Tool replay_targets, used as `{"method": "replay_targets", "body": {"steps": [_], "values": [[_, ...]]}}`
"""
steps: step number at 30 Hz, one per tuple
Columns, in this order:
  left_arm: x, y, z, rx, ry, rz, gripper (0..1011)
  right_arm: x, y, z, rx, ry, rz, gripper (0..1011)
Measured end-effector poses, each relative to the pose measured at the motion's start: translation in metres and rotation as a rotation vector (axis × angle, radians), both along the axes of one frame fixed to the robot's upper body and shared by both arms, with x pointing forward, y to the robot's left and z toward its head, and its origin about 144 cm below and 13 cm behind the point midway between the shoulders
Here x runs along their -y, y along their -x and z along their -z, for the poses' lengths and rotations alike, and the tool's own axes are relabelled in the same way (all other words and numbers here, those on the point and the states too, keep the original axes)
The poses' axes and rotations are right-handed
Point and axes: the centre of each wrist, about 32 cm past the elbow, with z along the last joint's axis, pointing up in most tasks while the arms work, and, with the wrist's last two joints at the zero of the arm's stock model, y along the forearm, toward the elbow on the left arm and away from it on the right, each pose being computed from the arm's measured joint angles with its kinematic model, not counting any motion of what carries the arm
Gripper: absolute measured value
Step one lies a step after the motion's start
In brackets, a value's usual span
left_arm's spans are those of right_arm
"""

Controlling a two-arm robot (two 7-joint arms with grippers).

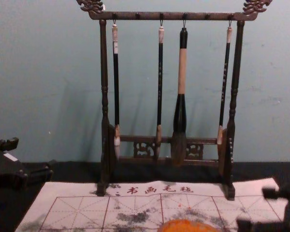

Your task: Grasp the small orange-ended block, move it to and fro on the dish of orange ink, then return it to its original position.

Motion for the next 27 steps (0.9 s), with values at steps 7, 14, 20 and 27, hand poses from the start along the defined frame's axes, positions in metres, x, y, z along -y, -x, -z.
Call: {"method": "replay_targets", "body": {"steps": [7, 14, 20, 27], "values": [[0.000, 0.000, 0.000, 0.000, 0.000, 0.000, 1001, -0.001, 0.013, -0.003, 0.177, -0.100, 0.148, 1002], [0.000, 0.000, 0.000, 0.000, 0.000, 0.000, 1001, 0.002, 0.030, 0.005, 0.254, -0.080, 0.305, 1002], [0.000, 0.000, 0.000, 0.000, 0.000, 0.000, 1001, 0.002, 0.046, 0.029, 0.246, -0.019, 0.408, 1002], [0.000, 0.000, 0.000, 0.000, 0.000, 0.000, 1001, -0.002, 0.059, 0.056, 0.204, 0.044, 0.477, 1002]]}}
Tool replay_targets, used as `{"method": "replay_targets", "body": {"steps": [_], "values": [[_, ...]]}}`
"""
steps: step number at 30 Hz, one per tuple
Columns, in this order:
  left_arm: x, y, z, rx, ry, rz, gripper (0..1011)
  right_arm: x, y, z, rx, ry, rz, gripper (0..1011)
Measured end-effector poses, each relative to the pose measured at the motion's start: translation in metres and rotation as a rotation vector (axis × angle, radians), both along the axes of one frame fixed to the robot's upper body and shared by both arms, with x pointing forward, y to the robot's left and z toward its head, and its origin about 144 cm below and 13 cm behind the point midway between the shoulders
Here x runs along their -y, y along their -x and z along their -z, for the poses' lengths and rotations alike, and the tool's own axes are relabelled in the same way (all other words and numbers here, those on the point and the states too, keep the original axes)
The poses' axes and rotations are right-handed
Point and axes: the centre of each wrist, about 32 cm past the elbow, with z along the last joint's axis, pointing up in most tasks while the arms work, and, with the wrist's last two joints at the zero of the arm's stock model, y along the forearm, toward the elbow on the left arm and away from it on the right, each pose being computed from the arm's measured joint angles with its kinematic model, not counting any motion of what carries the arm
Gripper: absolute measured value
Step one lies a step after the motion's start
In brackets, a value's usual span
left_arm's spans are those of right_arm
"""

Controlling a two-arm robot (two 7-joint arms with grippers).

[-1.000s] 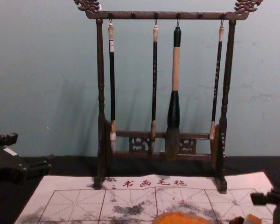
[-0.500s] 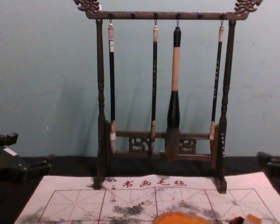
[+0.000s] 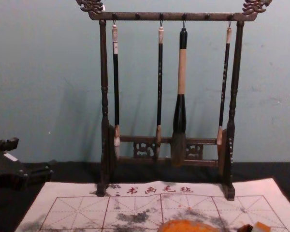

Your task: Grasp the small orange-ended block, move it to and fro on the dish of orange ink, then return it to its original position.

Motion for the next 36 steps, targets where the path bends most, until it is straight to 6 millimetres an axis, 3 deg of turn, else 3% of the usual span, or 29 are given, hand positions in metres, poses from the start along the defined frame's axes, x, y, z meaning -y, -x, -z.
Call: {"method": "replay_targets", "body": {"steps": [36], "values": [[0.0000, 0.0000, 0.0000, 0.000, 0.000, 0.000, 1001, -0.0007, 0.0000, 0.0022, -0.002, 0.004, 0.010, 1002]]}}
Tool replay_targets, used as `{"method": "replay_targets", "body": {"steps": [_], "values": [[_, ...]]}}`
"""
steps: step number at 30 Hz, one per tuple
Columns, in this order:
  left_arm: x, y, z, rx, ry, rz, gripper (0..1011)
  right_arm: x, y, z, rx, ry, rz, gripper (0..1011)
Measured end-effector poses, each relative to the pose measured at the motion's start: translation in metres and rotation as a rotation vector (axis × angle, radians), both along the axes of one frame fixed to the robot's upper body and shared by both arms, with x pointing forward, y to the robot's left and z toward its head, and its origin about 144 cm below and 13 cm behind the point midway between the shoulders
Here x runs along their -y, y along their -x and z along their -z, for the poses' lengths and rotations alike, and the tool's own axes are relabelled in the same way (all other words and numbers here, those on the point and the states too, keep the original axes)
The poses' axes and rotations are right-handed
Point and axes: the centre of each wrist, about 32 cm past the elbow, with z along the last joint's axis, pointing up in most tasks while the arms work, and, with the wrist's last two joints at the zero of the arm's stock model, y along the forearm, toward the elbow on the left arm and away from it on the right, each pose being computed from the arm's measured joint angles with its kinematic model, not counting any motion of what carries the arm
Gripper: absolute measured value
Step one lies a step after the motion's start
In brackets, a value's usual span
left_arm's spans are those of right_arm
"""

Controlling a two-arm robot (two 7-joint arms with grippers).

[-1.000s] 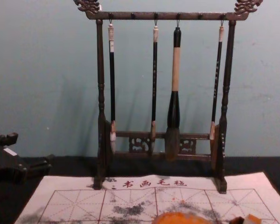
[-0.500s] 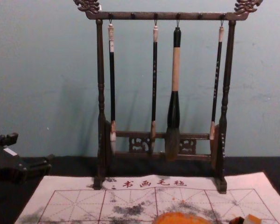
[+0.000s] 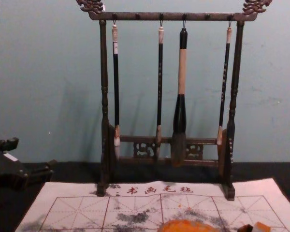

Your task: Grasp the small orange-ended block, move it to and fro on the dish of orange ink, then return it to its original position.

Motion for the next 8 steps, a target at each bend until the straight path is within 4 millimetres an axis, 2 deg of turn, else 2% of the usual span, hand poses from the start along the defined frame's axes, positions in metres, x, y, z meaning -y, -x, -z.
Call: {"method": "replay_targets", "body": {"steps": [8], "values": [[0.0000, 0.0000, 0.0000, 0.000, 0.000, 0.000, 1001, 0.0001, 0.0000, -0.0002, 0.000, 0.000, -0.001, 1002]]}}
